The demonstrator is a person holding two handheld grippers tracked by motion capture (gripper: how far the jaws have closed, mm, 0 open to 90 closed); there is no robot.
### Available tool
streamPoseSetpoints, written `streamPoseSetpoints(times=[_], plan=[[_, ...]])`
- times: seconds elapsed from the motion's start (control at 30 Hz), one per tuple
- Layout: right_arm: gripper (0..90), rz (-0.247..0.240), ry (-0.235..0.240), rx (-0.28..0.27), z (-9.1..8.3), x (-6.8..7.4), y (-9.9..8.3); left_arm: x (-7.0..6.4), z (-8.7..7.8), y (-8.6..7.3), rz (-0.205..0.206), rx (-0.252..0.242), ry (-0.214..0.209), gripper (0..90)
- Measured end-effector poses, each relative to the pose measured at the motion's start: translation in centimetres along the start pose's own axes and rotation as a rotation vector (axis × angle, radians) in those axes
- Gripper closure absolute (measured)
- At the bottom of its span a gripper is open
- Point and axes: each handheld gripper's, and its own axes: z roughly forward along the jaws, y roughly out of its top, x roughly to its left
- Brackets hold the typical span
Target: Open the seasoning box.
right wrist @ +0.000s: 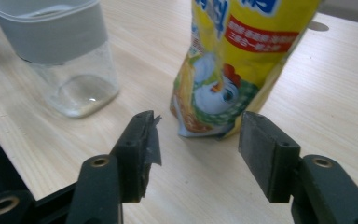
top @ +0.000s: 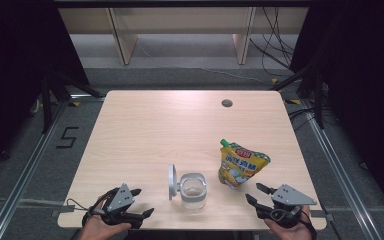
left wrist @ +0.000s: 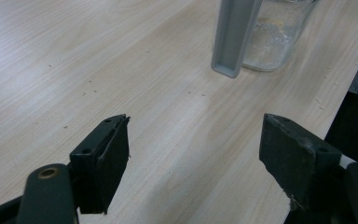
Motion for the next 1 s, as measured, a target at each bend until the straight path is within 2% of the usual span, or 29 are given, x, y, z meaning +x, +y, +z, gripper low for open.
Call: streamPoseSetpoints(times=[0.07,0.1,0.13,0.2,0.23,0.27,0.37,0.43,0.47,0.5,0.53,0.57,0.6,0.63,0.67,0.7,0.73,0.77,0.8,0.9,0.93,1.0], plan=[[44.1,0.003,-0.006,-0.011,0.2,-0.3,-0.2,0.0,0.0,0.0,0.0,-0.002,0.005,23.9],[44.0,0.026,-0.003,-0.006,0.3,-0.3,-0.2,-0.1,0.1,0.0,-0.007,-0.015,0.008,23.9],[43.7,0.022,-0.009,-0.012,0.4,-0.5,-0.3,-0.1,0.1,0.0,-0.005,-0.016,0.01,23.9],[41.4,0.052,-0.028,0.005,0.4,-0.6,-0.4,-0.1,0.1,0.0,-0.008,-0.027,0.008,23.9],[40.4,0.054,-0.02,-0.004,0.5,-0.8,-0.5,-0.1,0.1,0.0,-0.01,-0.029,0.005,23.9],[39.1,0.034,-0.021,-0.018,0.8,-1.1,-0.5,-0.1,0.1,0.0,-0.006,-0.029,0.008,23.9],[37.5,0.049,-0.035,-0.011,1.2,-1.5,-0.5,0.0,0.2,0.0,0.009,-0.02,0.013,24.1],[34.9,0.053,-0.028,-0.01,1.8,-1.7,-0.6,0.1,0.1,0.2,0.04,-0.009,0.01,24.2],[34.6,0.058,-0.033,-0.003,1.9,-1.7,-0.6,0.1,0.1,0.2,0.036,-0.01,0.011,24.2],[33.4,0.043,-0.021,-0.023,2.2,-2.0,-0.6,-0.1,0.2,0.1,0.004,-0.011,0.016,24.2],[31.6,0.033,-0.031,-0.018,2.3,-2.0,-0.6,-0.2,0.2,0.1,-0.01,-0.026,0.007,24.2],[30.2,0.078,-0.022,-0.029,2.6,-1.9,-0.6,-0.1,0.1,0.2,0.009,-0.009,0.003,24.2],[30.2,0.078,-0.022,-0.029,2.6,-1.9,-0.6,-0.2,0.3,0.2,-0.009,-0.024,0.004,24.2],[28.1,0.048,-0.036,-0.029,2.7,-2.3,-0.6,-0.2,0.3,0.2,-0.008,-0.023,0.005,24.2],[26.8,0.06,-0.033,-0.033,2.9,-2.4,-0.6,-0.2,0.4,0.2,-0.015,-0.027,0.0,24.2],[26.8,0.064,-0.038,-0.037,3.0,-2.4,-0.6,-0.1,0.3,0.2,0.007,-0.012,0.013,24.2],[26.4,0.073,-0.03,-0.036,3.1,-2.5,-0.6,-0.2,0.4,0.2,0.002,-0.019,0.008,24.2],[24.9,0.045,-0.018,-0.044,3.4,-2.7,-0.6,-0.2,0.5,0.3,-0.013,-0.026,-0.005,24.2],[23.9,0.046,-0.026,-0.042,3.7,-2.8,-0.6,-0.1,0.4,0.3,0.003,-0.011,0.001,24.2],[23.9,0.063,-0.015,-0.04,4.2,-2.9,-0.6,-0.1,0.5,0.3,0.0,-0.02,0.004,24.2],[23.5,0.047,-0.009,-0.051,4.6,-3.1,-0.6,0.0,0.5,0.3,0.011,-0.012,0.008,24.2],[23.4,0.044,-0.018,-0.041,4.8,-3.1,-0.5,-0.1,0.5,0.4,0.002,-0.02,0.006,24.2]])
